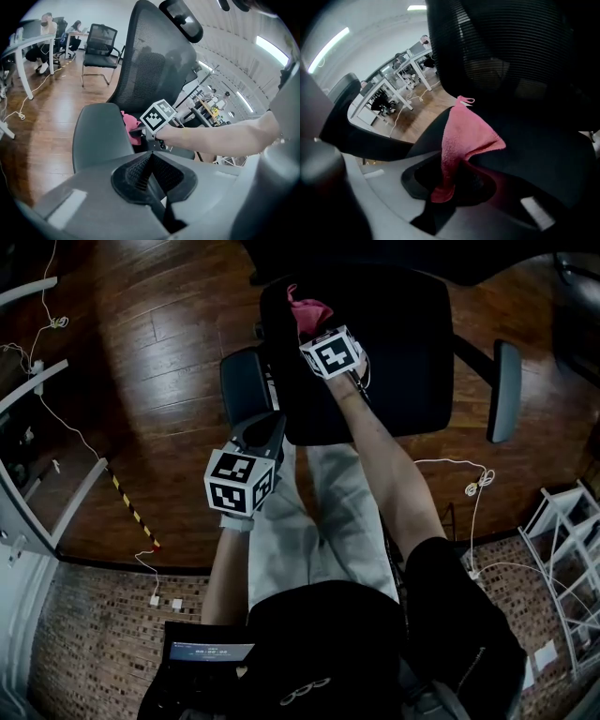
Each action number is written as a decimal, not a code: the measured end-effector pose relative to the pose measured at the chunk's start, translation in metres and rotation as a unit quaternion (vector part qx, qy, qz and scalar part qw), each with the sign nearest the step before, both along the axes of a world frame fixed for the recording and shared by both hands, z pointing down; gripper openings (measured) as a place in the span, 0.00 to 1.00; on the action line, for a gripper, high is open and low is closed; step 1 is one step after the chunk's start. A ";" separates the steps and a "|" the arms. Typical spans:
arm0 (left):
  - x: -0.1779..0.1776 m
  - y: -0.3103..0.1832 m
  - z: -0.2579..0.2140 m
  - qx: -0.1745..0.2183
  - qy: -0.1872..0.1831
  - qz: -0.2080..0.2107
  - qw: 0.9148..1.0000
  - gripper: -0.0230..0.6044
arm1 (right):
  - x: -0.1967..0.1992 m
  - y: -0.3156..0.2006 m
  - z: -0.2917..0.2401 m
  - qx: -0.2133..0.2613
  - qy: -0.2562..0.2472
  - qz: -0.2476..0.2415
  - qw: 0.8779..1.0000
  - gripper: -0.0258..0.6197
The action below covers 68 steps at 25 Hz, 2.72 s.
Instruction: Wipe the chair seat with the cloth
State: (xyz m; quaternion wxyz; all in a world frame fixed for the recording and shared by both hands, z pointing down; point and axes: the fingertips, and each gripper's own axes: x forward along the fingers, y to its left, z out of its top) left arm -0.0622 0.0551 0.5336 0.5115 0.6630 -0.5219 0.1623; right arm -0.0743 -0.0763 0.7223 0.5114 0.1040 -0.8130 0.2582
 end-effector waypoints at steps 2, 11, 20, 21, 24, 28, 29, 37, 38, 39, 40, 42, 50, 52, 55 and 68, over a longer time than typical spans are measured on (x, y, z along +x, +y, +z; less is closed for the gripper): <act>0.001 0.001 0.000 0.000 -0.002 0.000 1.000 0.02 | -0.015 0.018 -0.006 -0.031 -0.029 -0.010 0.999 0.14; -0.003 0.001 0.002 0.002 -0.020 0.001 1.000 0.02 | -0.047 0.086 -0.022 -0.175 -0.152 -0.054 0.971 0.14; -0.002 0.002 0.002 0.006 -0.037 0.000 0.999 0.02 | 0.061 0.013 0.013 -0.119 -0.076 0.047 0.989 0.14; -0.003 0.002 0.002 0.006 -0.039 0.000 0.999 0.02 | 0.077 0.002 0.016 -0.110 -0.066 0.056 0.990 0.14; -0.006 0.001 0.003 0.004 -0.037 0.000 0.999 0.02 | 0.121 -0.028 0.021 -0.091 -0.042 0.090 0.991 0.14; -0.008 0.000 0.003 0.003 -0.037 -0.001 0.999 0.02 | 0.176 -0.061 0.017 -0.053 -0.014 0.113 0.992 0.14; -0.009 0.000 0.003 0.003 -0.037 -0.002 0.999 0.02 | 0.189 -0.069 0.016 -0.042 -0.006 0.117 0.992 0.14; -0.007 0.000 0.004 0.002 -0.044 -0.001 0.999 0.02 | 0.293 -0.119 0.003 0.037 0.083 0.170 0.981 0.14; -0.006 0.000 0.004 0.003 -0.044 -0.001 0.999 0.02 | 0.303 -0.124 0.000 0.046 0.095 0.175 0.979 0.14; -0.007 0.000 0.004 0.002 -0.043 -0.001 0.999 0.02 | 0.312 -0.129 -0.003 0.056 0.108 0.180 0.976 0.14; -0.007 -0.001 0.004 0.002 -0.043 -0.001 0.999 0.02 | 0.321 -0.133 -0.006 0.067 0.123 0.185 0.973 0.14; -0.008 -0.001 0.004 0.002 -0.044 0.000 0.999 0.02 | 0.340 -0.140 -0.013 0.098 0.165 0.189 0.963 0.14; -0.007 -0.002 0.003 0.004 -0.039 0.002 0.999 0.02 | 0.339 -0.121 -0.017 0.185 0.245 0.114 0.945 0.14; -0.005 -0.002 0.002 0.004 -0.034 0.005 0.999 0.02 | 0.315 -0.107 -0.008 0.174 0.226 0.106 0.952 0.14; -0.001 -0.002 0.003 0.003 -0.038 0.019 0.999 0.02 | 0.274 -0.083 0.005 0.147 0.199 0.103 0.963 0.14; 0.008 -0.001 0.000 0.017 -0.016 0.065 0.998 0.02 | 0.067 0.057 0.005 -0.002 0.010 0.048 0.999 0.14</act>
